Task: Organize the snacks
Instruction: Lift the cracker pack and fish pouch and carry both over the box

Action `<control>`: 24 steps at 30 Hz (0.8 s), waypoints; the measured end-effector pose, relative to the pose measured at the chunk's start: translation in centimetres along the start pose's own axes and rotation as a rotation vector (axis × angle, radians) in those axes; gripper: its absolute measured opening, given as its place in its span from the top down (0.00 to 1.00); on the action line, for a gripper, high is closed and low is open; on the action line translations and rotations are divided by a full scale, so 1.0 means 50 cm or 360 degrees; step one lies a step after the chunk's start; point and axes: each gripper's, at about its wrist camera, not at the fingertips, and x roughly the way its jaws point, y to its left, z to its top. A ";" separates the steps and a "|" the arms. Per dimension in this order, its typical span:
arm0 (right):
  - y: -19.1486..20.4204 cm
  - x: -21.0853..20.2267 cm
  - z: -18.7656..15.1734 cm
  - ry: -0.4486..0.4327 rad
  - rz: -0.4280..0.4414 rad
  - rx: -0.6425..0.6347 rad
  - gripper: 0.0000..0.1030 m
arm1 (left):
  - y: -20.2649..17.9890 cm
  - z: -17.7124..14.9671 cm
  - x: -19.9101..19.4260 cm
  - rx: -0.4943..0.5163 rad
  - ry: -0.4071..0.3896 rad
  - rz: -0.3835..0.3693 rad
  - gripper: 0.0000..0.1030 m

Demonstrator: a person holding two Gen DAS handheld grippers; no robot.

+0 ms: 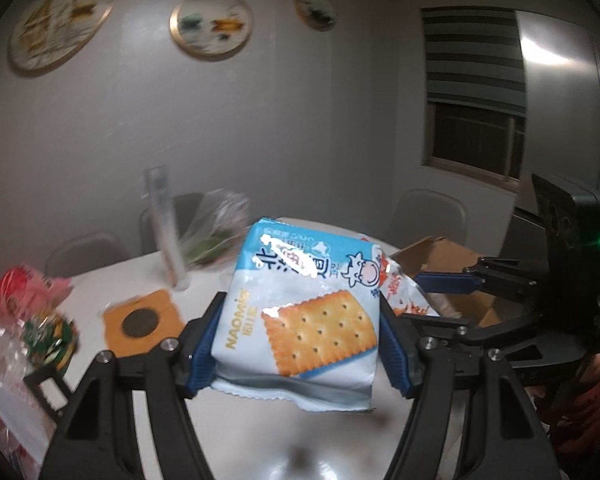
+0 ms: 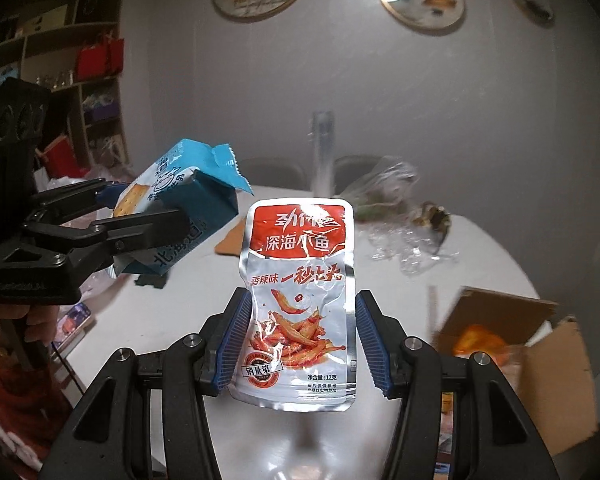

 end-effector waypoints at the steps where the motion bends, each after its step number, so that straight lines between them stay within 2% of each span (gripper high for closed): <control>1: -0.010 -0.009 -0.005 -0.0006 -0.0012 0.0009 0.52 | -0.020 0.009 0.007 0.0026 0.0000 -0.0025 0.37; 7: -0.108 -0.064 -0.042 -0.0027 -0.0113 0.0119 0.52 | -0.118 0.051 0.053 0.0126 0.0015 -0.0180 0.36; 11: -0.178 -0.079 -0.076 -0.0016 -0.0177 0.0204 0.52 | -0.184 0.074 0.111 0.0179 0.0056 -0.0271 0.37; 18: -0.261 -0.043 -0.122 0.0063 -0.0200 0.0286 0.52 | -0.277 0.085 0.214 0.0244 0.0170 -0.0351 0.36; 24: -0.301 -0.004 -0.150 0.0108 -0.0219 0.0252 0.52 | -0.306 0.072 0.302 0.0249 0.0287 -0.0380 0.36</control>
